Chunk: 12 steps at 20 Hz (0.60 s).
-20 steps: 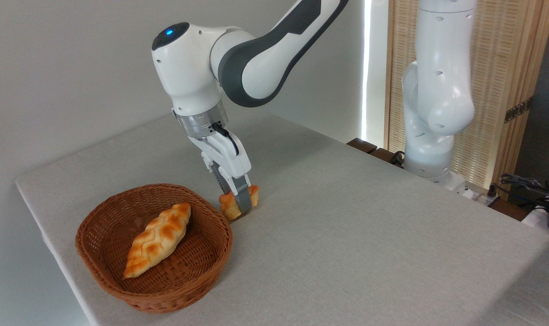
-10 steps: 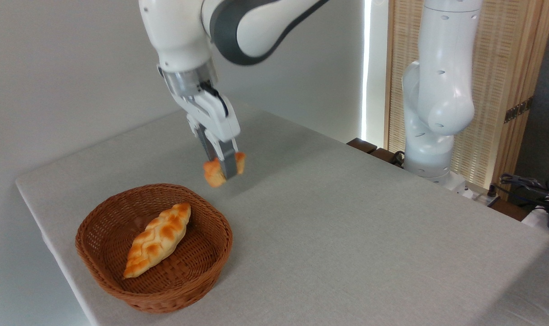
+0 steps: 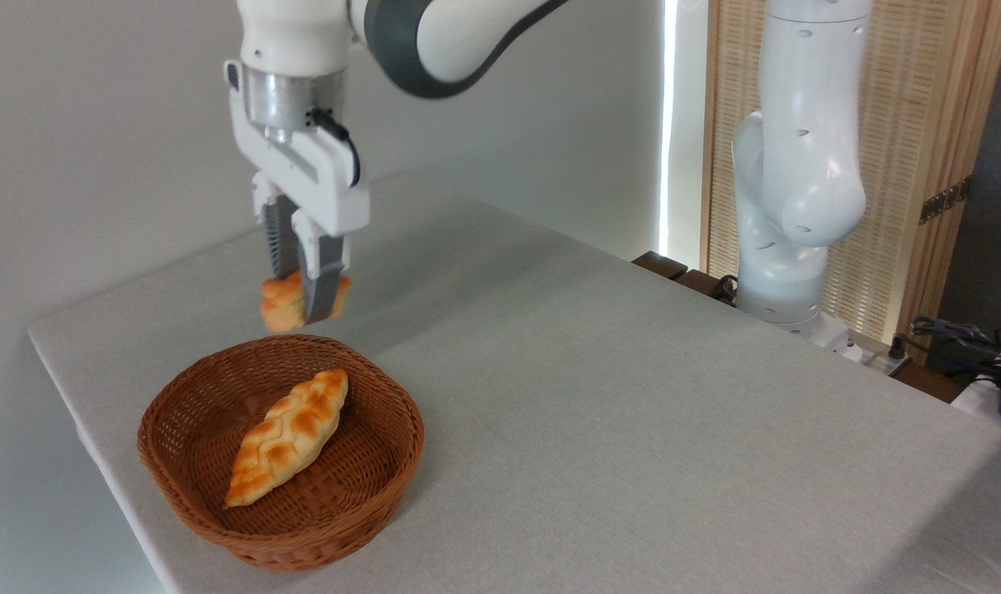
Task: Put bread into the basket
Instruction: 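Lift the bun and carry it over the wicker basket, then open the gripper to drop the bun into the basket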
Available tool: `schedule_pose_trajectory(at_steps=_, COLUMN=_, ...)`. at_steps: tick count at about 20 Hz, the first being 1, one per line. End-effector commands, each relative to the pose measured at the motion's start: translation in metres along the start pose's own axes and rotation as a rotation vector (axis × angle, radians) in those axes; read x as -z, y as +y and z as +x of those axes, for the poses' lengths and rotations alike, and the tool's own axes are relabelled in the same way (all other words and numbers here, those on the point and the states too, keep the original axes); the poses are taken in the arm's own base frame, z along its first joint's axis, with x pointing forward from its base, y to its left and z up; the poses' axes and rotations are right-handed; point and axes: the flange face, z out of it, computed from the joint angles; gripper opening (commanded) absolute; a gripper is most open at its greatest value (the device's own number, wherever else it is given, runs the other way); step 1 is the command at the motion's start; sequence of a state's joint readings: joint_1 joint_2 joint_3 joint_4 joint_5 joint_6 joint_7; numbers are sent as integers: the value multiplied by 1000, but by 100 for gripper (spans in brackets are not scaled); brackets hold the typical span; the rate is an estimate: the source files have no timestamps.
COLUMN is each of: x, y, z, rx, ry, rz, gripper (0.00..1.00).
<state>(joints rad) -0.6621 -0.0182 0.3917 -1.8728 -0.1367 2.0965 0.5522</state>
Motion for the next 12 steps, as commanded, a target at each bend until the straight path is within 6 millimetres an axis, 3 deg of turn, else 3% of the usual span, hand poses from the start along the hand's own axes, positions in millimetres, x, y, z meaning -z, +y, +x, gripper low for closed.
schedule_pose_trajectory(at_steps=1, x=-21, y=-8, z=15, rx=50, ry=41, rz=27, gripper=100)
schedule_pose_trajectory(at_steps=4, x=-36, y=-10, z=17, rx=47, ry=31, rz=37, gripper=100)
schedule_pose_trajectory(at_steps=12, x=-34, y=-8, z=15, rx=40, ry=17, rz=31, gripper=100)
